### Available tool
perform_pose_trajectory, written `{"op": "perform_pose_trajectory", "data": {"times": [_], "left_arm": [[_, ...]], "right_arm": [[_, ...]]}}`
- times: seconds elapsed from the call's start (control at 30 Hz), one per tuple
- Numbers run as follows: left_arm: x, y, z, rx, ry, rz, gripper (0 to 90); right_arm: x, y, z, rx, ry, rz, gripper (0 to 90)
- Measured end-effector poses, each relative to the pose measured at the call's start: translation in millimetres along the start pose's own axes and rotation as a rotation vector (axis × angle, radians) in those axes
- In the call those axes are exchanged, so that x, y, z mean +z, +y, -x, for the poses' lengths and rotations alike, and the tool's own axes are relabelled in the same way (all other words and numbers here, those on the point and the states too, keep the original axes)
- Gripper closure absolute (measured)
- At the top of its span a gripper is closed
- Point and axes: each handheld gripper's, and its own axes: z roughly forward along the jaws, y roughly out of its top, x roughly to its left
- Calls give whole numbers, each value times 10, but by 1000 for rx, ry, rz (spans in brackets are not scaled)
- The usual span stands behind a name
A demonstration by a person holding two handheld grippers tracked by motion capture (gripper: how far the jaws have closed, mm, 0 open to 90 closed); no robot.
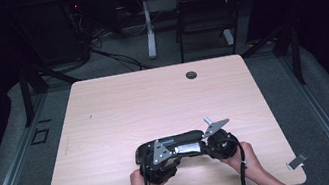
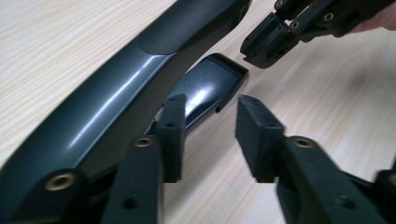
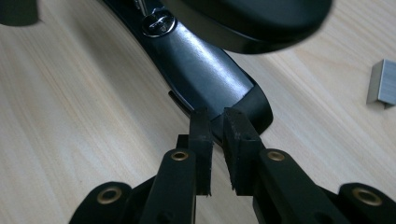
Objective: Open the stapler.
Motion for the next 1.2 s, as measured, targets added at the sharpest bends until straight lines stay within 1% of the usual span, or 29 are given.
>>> {"op": "perform_pose_trajectory", "data": {"times": [0.03, 0.1, 0.13, 0.2, 0.23, 0.33, 0.4, 0.47, 0.5, 0.53, 0.57, 0.67, 0.7, 0.73, 0.8, 0.83, 0.87, 0.9, 0.93, 0.97, 1.0, 1.03, 1.07, 1.1, 1.2], "left_arm": [[26, -2, 1, -15, -3, -7, 706], [87, -3, -4, -31, -5, -12, 765], [102, -1, -5, -38, -5, -11, 786], [131, 3, -3, -40, -16, -9, 829], [141, 5, 4, -41, -19, -3, 836], [177, 21, 32, -36, -14, 13, 899], [216, 28, 51, -37, -17, 14, 900], [272, 32, 87, -24, -17, 5, 900], [294, 30, 100, -22, -16, 6, 900], [314, 31, 110, -18, -14, 6, 900], [333, 30, 120, -24, -16, 10, 900], [393, 38, 141, -40, -12, 17, 900], [414, 46, 151, -44, -9, 24, 900], [423, 51, 156, -39, -5, 28, 900], [461, 60, 157, -52, -11, 27, 900], [485, 58, 152, -67, -7, 31, 900], [492, 58, 150, -69, -6, 32, 900], [501, 60, 142, -72, -6, 30, 900], [508, 61, 134, -84, -7, 36, 900], [507, 66, 125, -90, -7, 34, 900], [507, 71, 114, -87, -1, 39, 900], [506, 74, 110, -87, 1, 41, 900], [511, 77, 106, -89, 5, 48, 900], [517, 82, 107, -94, 2, 50, 900], [526, 97, 112, -99, 12, 63, 900]], "right_arm": [[11, 6, -19, -14, -7, 1, 824], [13, 20, -42, -27, -17, 21, 840], [17, 30, -52, -34, -26, 22, 849], [40, 41, -68, -40, -31, 25, 886], [49, 45, -72, -46, -32, 20, 897], [85, 47, -101, -57, -44, 28, 900], [95, 49, -108, -61, -51, 27, 900], [103, 46, -103, -78, -51, 17, 900], [123, 27, -114, -70, -59, 35, 900], [128, 19, -111, -77, -64, 28, 900], [145, 5, -113, -69, -63, 38, 900], [155, -8, -107, -72, -66, 38, 900], [164, -10, -107, -74, -75, 32, 900], [177, -24, -116, -63, -81, 48, 900], [177, -28, -117, -63, -84, 50, 900], [175, -27, -117, -71, -84, 46, 900], [165, -24, -109, -82, -83, 33, 900], [165, -26, -106, -80, -84, 34, 900], [165, -30, -102, -76, -84, 39, 900], [179, -41, -105, -55, -76, 62, 900], [170, -38, -92, -64, -76, 51, 900], [187, -50, -94, -43, -72, 79, 900], [173, -43, -79, -56, -69, 59, 900], [169, -44, -79, -50, -68, 58, 900], [170, -57, -67, -35, -71, 66, 900]]}}
